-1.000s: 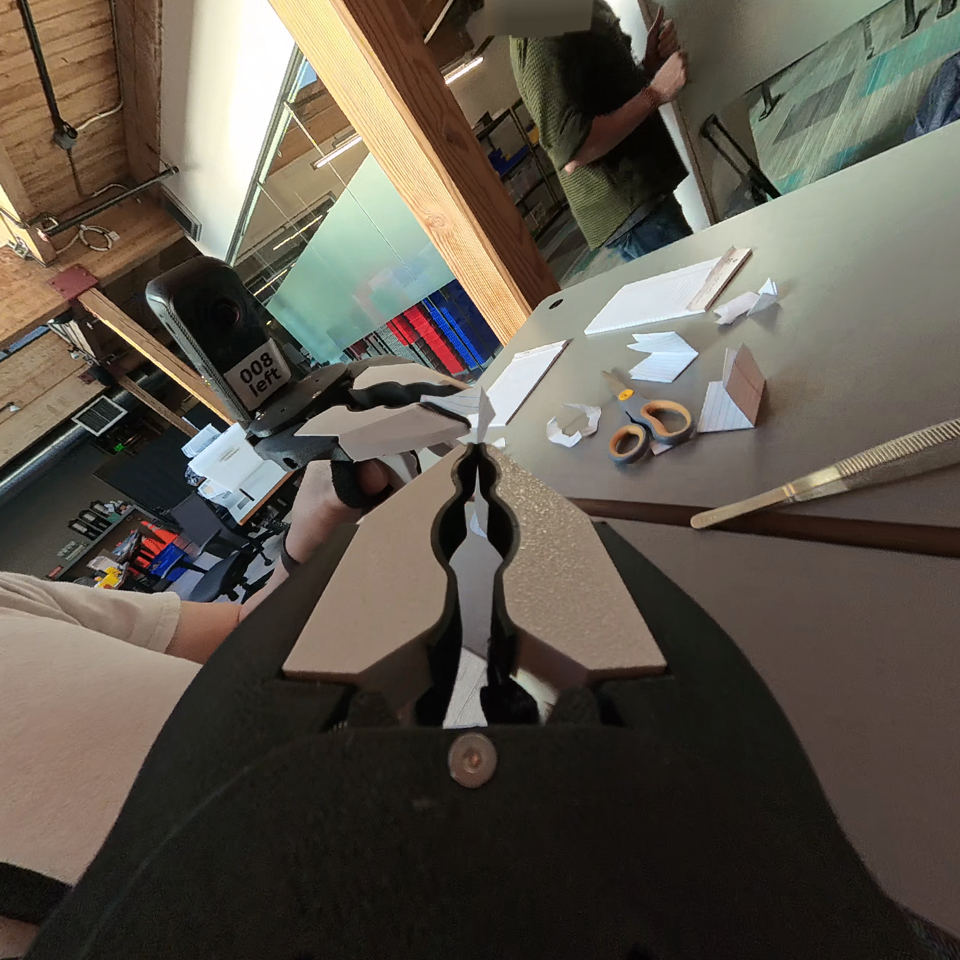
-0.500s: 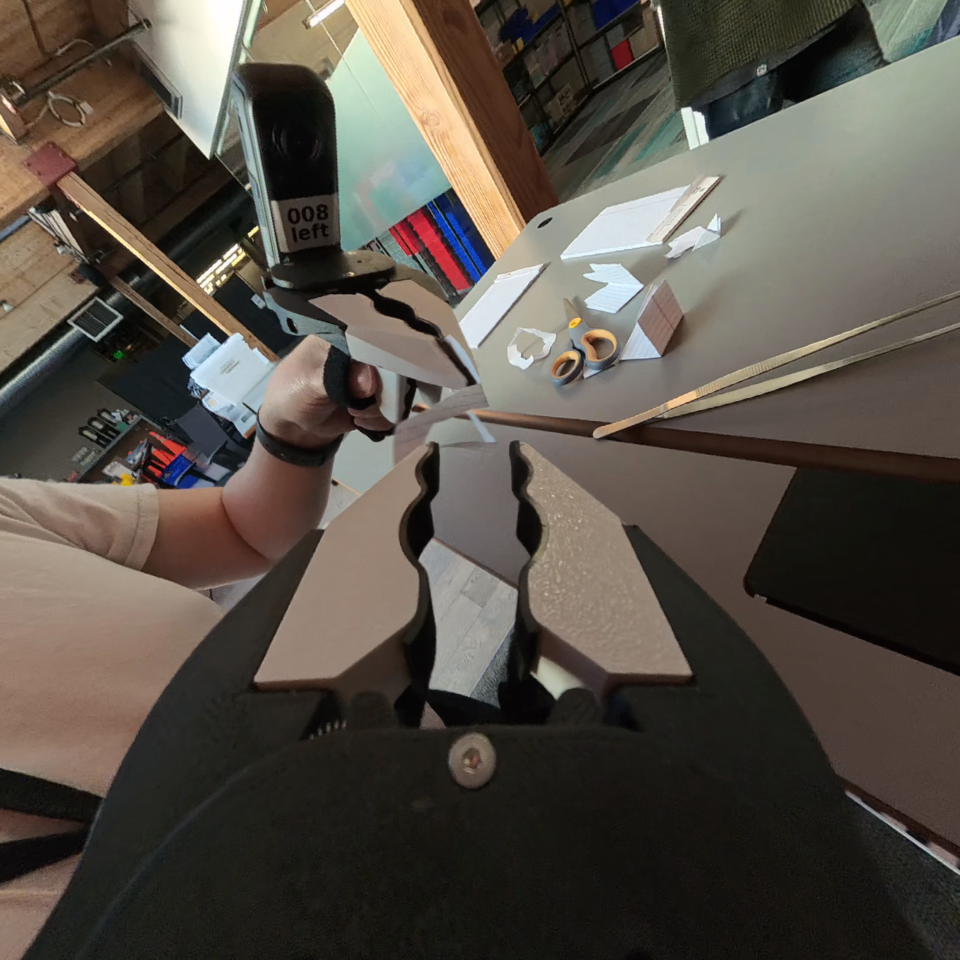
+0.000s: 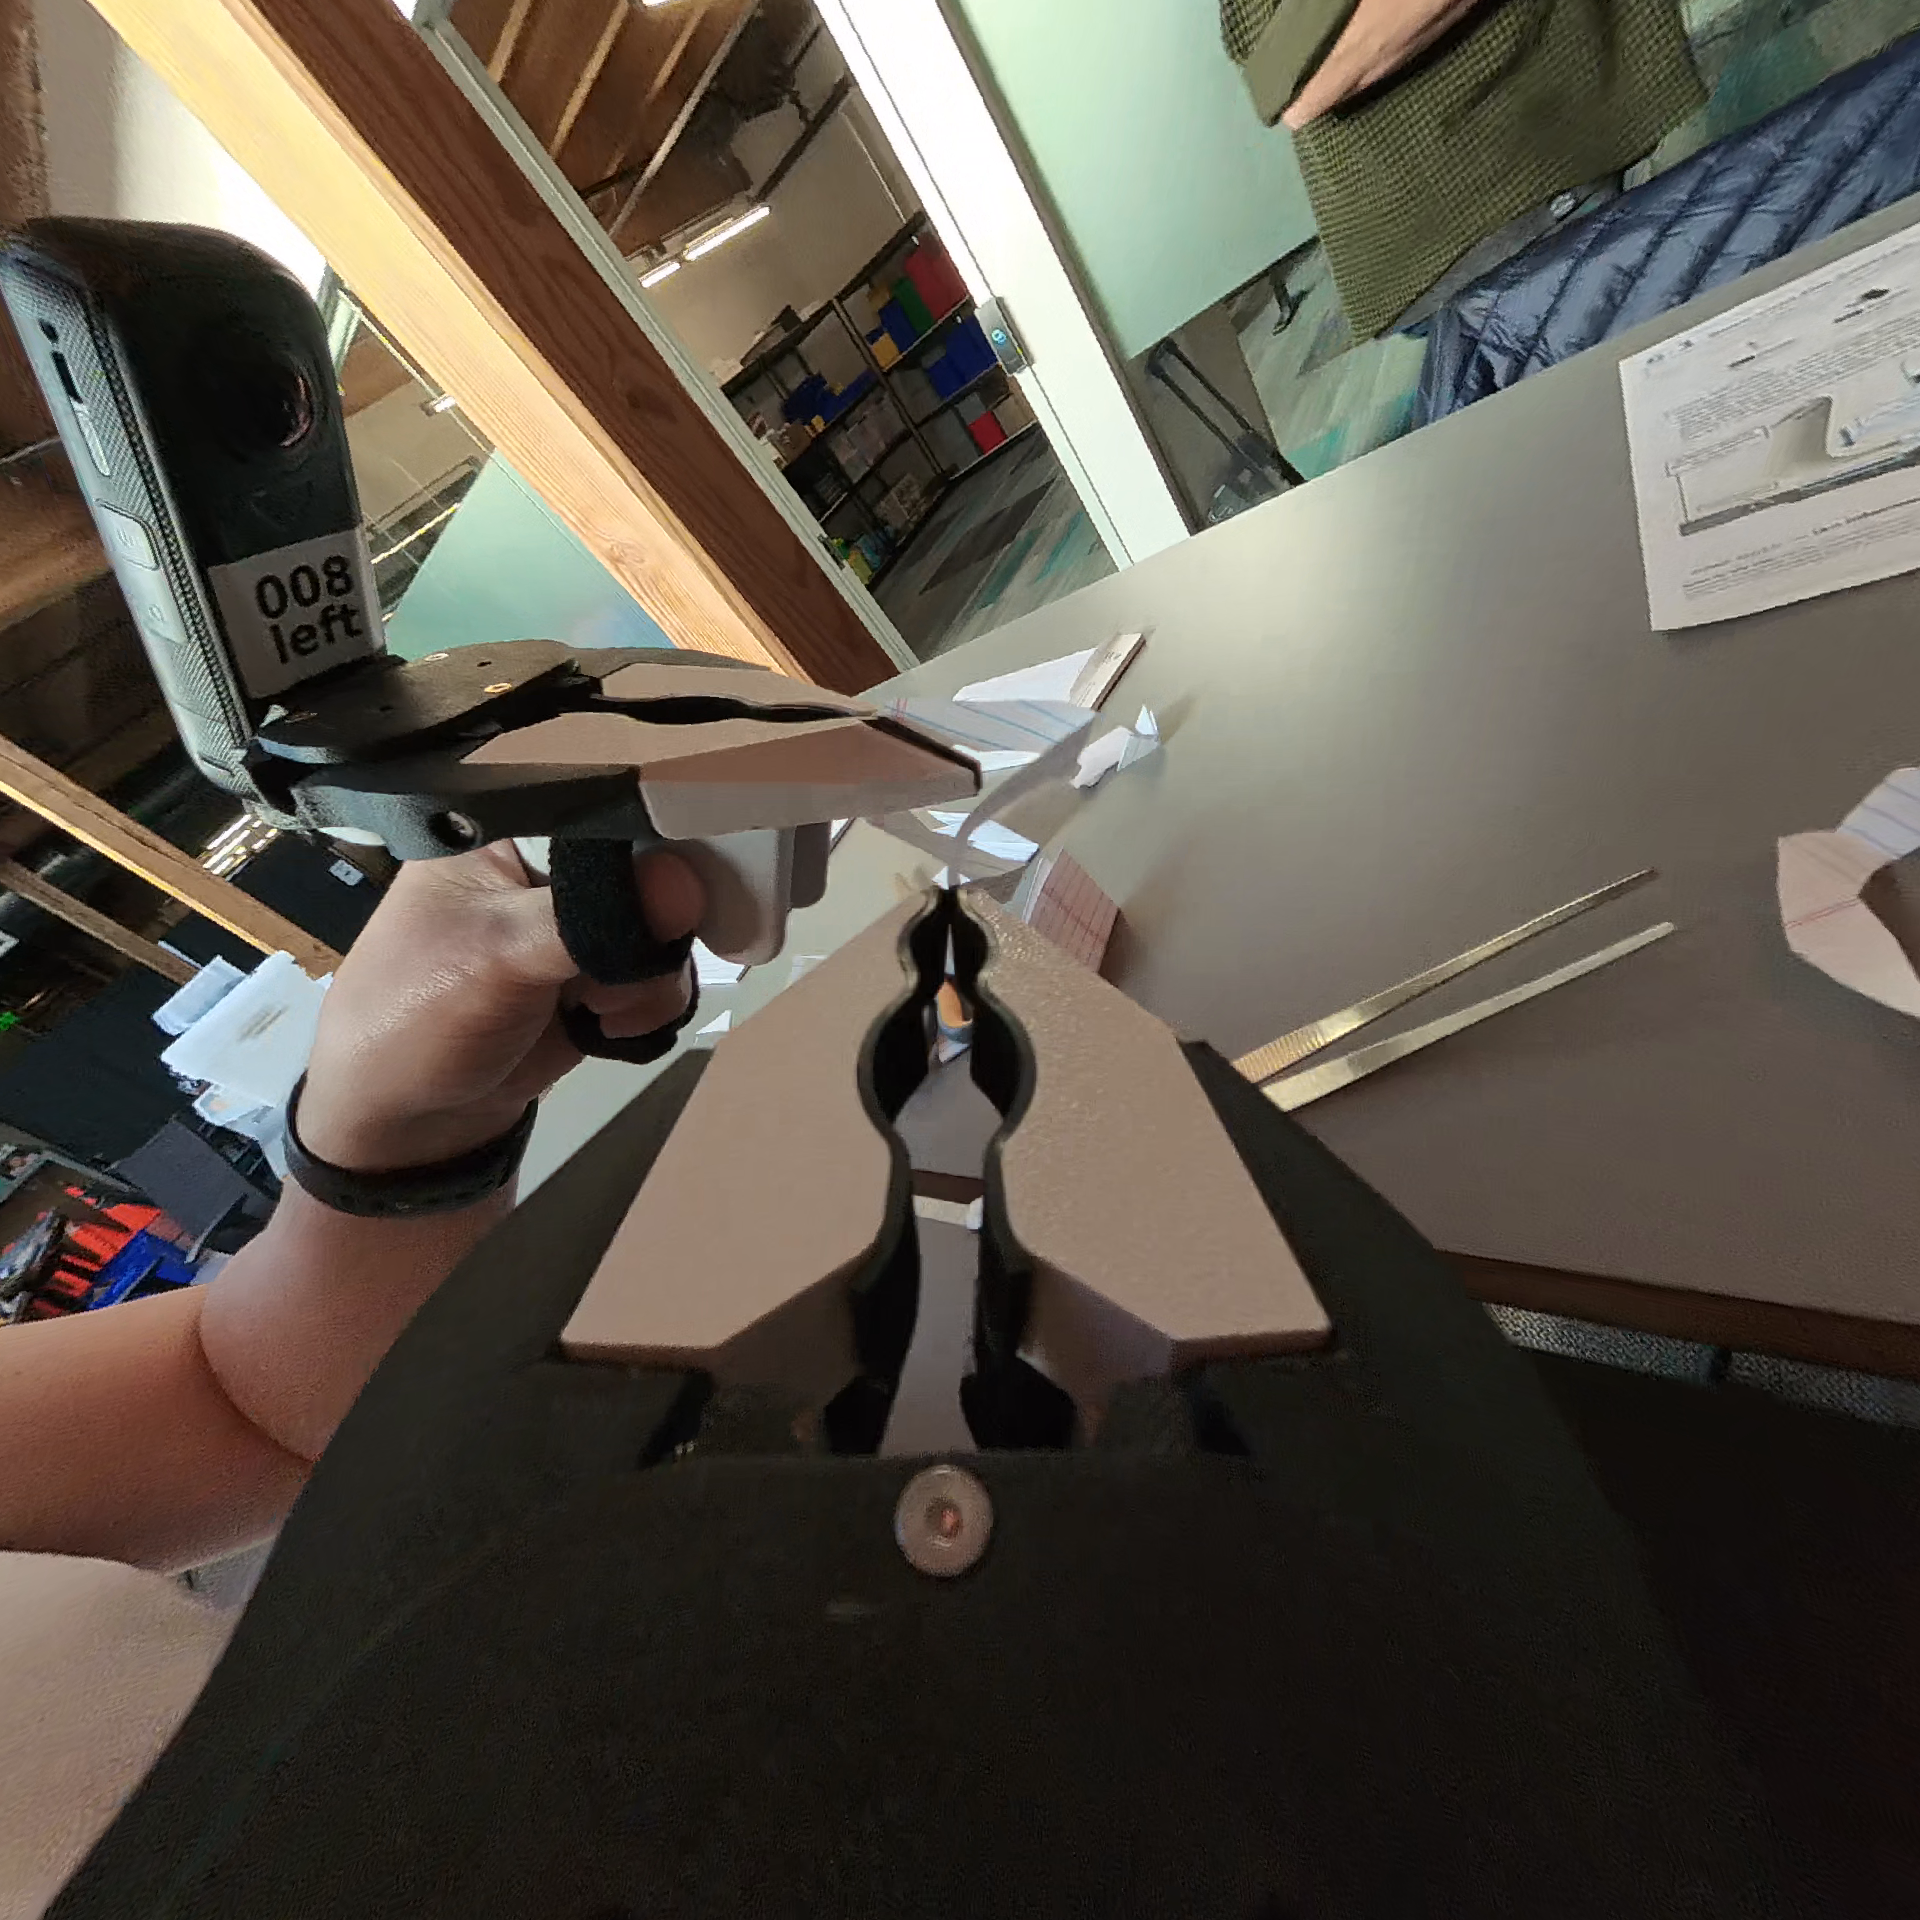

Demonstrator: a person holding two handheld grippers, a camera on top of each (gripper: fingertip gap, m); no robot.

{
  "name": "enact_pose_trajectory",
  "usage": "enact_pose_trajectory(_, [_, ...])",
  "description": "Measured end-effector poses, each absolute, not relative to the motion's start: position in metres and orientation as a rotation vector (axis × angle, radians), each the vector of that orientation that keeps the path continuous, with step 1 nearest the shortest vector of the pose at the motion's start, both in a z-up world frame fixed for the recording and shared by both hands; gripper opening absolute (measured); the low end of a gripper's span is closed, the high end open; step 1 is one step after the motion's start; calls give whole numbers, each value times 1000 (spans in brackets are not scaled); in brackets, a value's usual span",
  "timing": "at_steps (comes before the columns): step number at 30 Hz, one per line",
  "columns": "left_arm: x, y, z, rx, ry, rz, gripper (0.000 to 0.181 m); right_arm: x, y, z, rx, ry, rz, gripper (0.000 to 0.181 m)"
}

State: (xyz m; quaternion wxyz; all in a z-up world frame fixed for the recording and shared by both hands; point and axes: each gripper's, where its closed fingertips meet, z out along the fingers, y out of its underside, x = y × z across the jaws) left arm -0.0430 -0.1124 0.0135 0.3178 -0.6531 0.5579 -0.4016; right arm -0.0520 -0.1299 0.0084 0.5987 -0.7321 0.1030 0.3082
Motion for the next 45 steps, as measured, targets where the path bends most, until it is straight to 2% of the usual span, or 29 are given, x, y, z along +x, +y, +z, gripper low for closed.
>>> enact_pose_trajectory(7, [-29,-92,10,-1836,1496,-1442,0,-10,-99,-11,-1851,105,782,0])
enact_pose_trajectory(11, [-6,-51,-23,-1991,1486,-1563,0,18,-66,-52,-2119,-33,860,0])
enact_pose_trajectory(19, [18,34,-125,-2346,1425,-1356,0,43,10,-130,-2534,-467,832,0])
enact_pose_trajectory(22, [18,52,-140,-2402,1369,-1262,13,47,18,-147,-2593,-591,789,0])
enact_pose_trajectory(24, [18,62,-141,-2344,1367,-1185,32,47,21,-152,-2591,-643,779,0])
enact_pose_trajectory(28, [11,69,-136,-2119,1500,-917,42,40,26,-150,-2543,-681,824,0])
enact_pose_trajectory(31, [7,66,-142,-1981,1664,-666,44,40,29,-152,-2541,-713,787,2])
enact_pose_trajectory(34, [3,65,-153,-2026,1702,-587,38,37,27,-152,-2512,-757,802,1])
enact_pose_trajectory(37, [8,64,-139,-2059,1605,-711,34,38,26,-148,-2477,-789,810,0])
enact_pose_trajectory(41, [12,55,-124,-2172,1495,-935,38,40,31,-139,-2391,-831,780,0])
enact_pose_trajectory(43, [20,55,-105,-2207,1326,-1118,39,44,44,-124,-2251,-848,649,0])
enact_pose_trajectory(45, [29,56,-78,-2222,1102,-1368,49,48,55,-98,-2050,-902,434,0])
